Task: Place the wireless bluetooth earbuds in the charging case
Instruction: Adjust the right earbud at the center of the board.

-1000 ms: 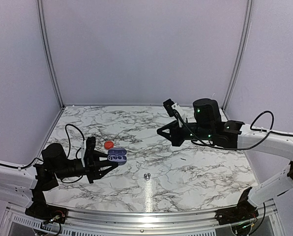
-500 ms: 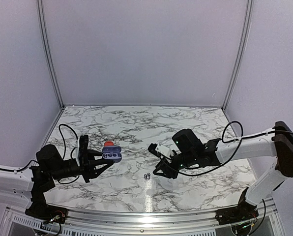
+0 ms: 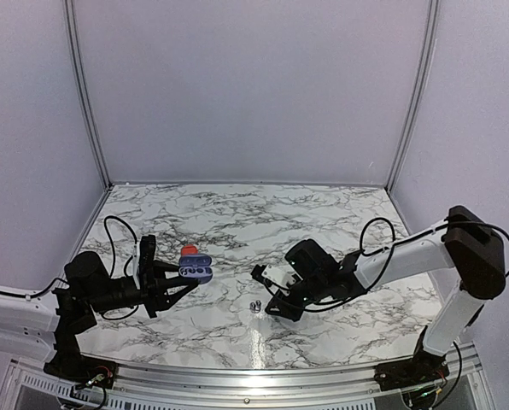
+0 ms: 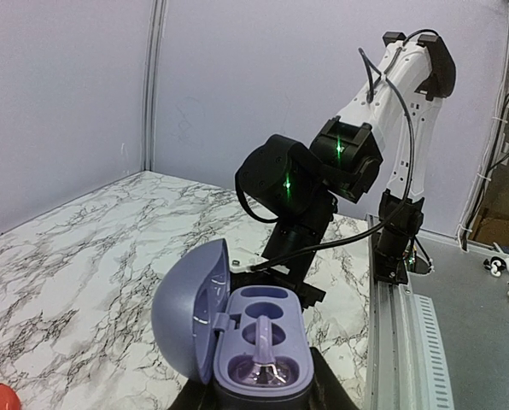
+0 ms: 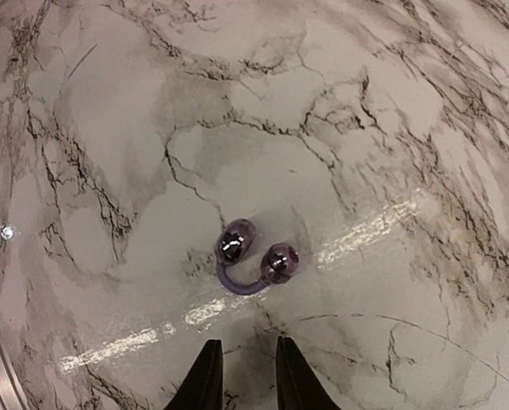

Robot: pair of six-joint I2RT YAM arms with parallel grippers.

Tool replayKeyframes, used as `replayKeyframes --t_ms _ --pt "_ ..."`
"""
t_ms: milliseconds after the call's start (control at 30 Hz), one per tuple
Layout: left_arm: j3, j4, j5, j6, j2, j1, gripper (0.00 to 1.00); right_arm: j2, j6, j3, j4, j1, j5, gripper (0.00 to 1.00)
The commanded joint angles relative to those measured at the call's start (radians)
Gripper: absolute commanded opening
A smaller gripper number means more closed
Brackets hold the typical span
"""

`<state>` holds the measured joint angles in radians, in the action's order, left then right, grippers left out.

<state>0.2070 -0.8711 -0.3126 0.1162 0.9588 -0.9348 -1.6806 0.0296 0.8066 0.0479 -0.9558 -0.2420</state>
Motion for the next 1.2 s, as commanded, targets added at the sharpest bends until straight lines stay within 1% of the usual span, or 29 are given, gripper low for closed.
replayKeyframes --t_ms 0,100,367,600,767,967,1167 --pt "0.009 -0.042 0.003 -0.006 -0.001 0.005 0.00 -0.046 -0.025 0.051 0.023 -0.006 0.052 0.20" --pt "0.008 -0.042 0.006 -0.003 -0.006 0.005 0.00 -0.093 -0.025 0.089 0.028 -0.006 0.069 0.17" --pt "-0.003 -0.039 0.015 -0.009 -0.026 0.005 0.00 -0.199 -0.011 0.199 0.032 -0.004 0.095 0.14" --pt "-0.007 -0.036 0.017 -0.013 -0.035 0.008 0.00 -0.275 0.068 0.316 0.064 -0.004 -0.003 0.15" --pt "-0.012 -0.028 0.019 -0.013 -0.050 0.012 0.00 -0.213 0.030 0.287 0.063 0.007 -0.025 0.24" --pt "-0.006 -0.026 0.013 -0.016 -0.045 0.014 0.00 -0.136 -0.065 0.232 0.053 0.030 -0.026 0.37" --pt "0.000 -0.026 0.006 -0.018 -0.033 0.016 0.00 -0.138 -0.102 0.215 0.052 0.030 -0.051 0.38"
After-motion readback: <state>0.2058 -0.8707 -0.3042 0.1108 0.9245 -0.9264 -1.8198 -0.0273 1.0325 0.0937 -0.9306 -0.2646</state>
